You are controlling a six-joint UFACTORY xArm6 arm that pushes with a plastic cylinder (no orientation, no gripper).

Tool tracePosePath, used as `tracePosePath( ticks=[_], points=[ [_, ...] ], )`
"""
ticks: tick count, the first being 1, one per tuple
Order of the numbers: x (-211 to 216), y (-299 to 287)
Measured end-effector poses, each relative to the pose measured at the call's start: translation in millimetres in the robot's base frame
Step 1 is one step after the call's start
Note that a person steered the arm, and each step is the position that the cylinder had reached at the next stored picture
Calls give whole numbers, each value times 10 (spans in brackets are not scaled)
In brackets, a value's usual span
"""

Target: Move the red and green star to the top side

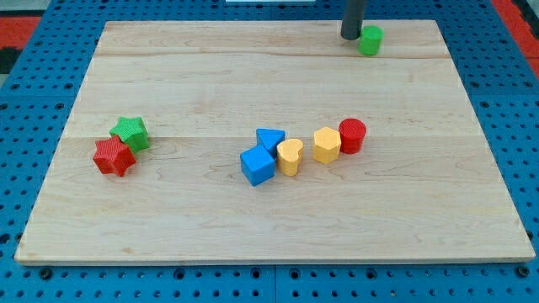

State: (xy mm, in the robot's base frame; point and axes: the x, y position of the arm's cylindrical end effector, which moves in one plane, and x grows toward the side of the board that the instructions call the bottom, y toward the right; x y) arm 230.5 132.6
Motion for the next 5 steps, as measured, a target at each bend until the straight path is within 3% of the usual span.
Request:
tracePosePath(
  ticks=[1,2,4,5],
  points=[
    [738,-131],
    [1209,-724],
    [1713,-1567],
    [2485,-1884]
  ],
)
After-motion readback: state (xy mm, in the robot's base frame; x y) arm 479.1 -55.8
